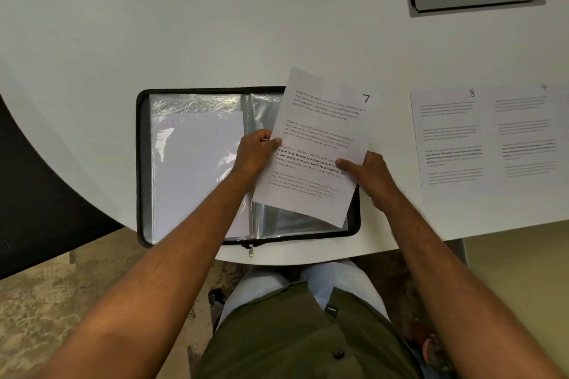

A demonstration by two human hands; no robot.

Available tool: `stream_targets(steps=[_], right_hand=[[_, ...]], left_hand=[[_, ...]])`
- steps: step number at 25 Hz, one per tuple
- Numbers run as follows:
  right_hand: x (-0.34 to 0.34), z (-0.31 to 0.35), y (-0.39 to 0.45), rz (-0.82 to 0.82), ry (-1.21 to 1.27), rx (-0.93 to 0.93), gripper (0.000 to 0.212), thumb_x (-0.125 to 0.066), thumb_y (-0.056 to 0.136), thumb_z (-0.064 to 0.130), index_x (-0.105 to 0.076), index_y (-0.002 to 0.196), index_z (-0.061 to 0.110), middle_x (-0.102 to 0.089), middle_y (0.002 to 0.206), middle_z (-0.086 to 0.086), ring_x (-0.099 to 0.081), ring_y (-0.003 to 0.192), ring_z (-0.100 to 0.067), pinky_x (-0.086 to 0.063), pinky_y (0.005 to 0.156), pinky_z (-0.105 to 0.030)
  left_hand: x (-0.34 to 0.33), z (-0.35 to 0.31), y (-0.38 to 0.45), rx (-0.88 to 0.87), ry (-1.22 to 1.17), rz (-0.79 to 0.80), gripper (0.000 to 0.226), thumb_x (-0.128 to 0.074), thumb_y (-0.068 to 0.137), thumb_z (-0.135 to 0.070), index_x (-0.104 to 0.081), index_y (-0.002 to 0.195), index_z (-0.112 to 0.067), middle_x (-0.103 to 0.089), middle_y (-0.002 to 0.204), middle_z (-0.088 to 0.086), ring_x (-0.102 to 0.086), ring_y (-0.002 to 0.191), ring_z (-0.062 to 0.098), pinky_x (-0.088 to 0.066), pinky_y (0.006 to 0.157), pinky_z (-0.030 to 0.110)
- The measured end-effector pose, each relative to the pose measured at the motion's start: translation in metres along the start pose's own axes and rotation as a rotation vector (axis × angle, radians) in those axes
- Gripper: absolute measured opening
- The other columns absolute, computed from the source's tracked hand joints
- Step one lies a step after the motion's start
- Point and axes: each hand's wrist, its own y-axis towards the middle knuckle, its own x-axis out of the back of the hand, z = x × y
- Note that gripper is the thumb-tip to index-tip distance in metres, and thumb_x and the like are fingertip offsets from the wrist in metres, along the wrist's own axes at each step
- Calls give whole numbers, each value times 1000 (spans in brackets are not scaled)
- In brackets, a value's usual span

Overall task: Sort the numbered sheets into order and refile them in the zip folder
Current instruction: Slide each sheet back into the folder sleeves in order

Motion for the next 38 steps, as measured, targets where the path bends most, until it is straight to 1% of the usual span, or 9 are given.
stream_targets(steps=[3, 6, 10, 14, 20, 24, 32, 35, 38], right_hand=[[3, 5, 9, -132, 24, 20, 38, -75, 94, 20, -67, 130, 14, -73, 117, 2, -71, 103, -15, -58, 91, -30], [10, 12, 17, -271, 175, 9, 39, -75, 95, 22, -65, 132, 17, -73, 114, 8, -70, 100, -7, -59, 87, -26], [18, 23, 31, -392, 339, -22, 33, -73, 96, 17, -63, 127, 22, -70, 107, 13, -70, 93, -1, -59, 74, -20], [21, 30, 45, -426, 387, -45, 40, -71, 96, 16, -60, 135, 17, -70, 109, 13, -73, 86, 2, -57, 69, -16], [24, 41, 72, -477, 502, -41, 36, -70, 97, 13, -61, 131, 20, -71, 110, 12, -73, 89, 1, -57, 72, -18], [23, 47, 89, -475, 649, -94, 40, -74, 94, 15, -63, 133, 18, -75, 114, 2, -75, 94, -11, -61, 75, -31], [19, 57, 107, -420, 886, -182, 40, -77, 92, 16, -64, 129, 12, -72, 122, -13, -71, 108, -27, -63, 79, -40], [19, 66, 117, -404, 926, -172, 45, -78, 91, 16, -63, 133, 8, -72, 123, -15, -70, 112, -29, -63, 86, -45], [18, 77, 129, -399, 933, -161, 46, -79, 90, 16, -64, 132, 5, -73, 121, -15, -71, 111, -30, -63, 82, -43]], left_hand=[[0, -11, 15, -68, 88, -2, 11, -63, 100, -20, -74, 98, -21, -77, 98, 1, -75, 91, 23, -61, 89, 44], [1, -22, 38, -272, 380, -67, 20, -59, 100, -19, -72, 115, -17, -73, 111, 0, -67, 103, 17, -53, 94, 32], [3, -21, 76, -572, 906, -51, 40, -59, 94, -21, -61, 132, -7, -59, 136, 16, -52, 125, 34, -47, 105, 47], [-4, -2, 81, -661, 1278, -79, 56, -60, 94, -25, -48, 143, 0, -46, 150, 23, -47, 128, 40, -46, 97, 48], [-3, -2, 86, -726, 1217, -134, 25, -60, 97, -19, -68, 119, -12, -58, 140, 12, -54, 123, 34, -43, 93, 45], [-1, -14, 86, -714, 1165, -109, 6, -70, 92, -19, -73, 95, -16, -65, 131, 7, -57, 120, 32, -40, 88, 44], [6, -23, 90, -799, 1209, 8, 18, -64, 89, -18, -66, 107, -16, -61, 137, 2, -56, 125, 25, -30, 105, 50], [10, -29, 91, -832, 1206, 72, 14, -64, 86, -15, -62, 100, -18, -62, 131, -1, -55, 123, 22, -28, 106, 50], [12, -34, 95, -843, 1188, 86, 23, -69, 83, -18, -59, 105, -17, -59, 123, 0, -53, 120, 24, -26, 104, 48]])
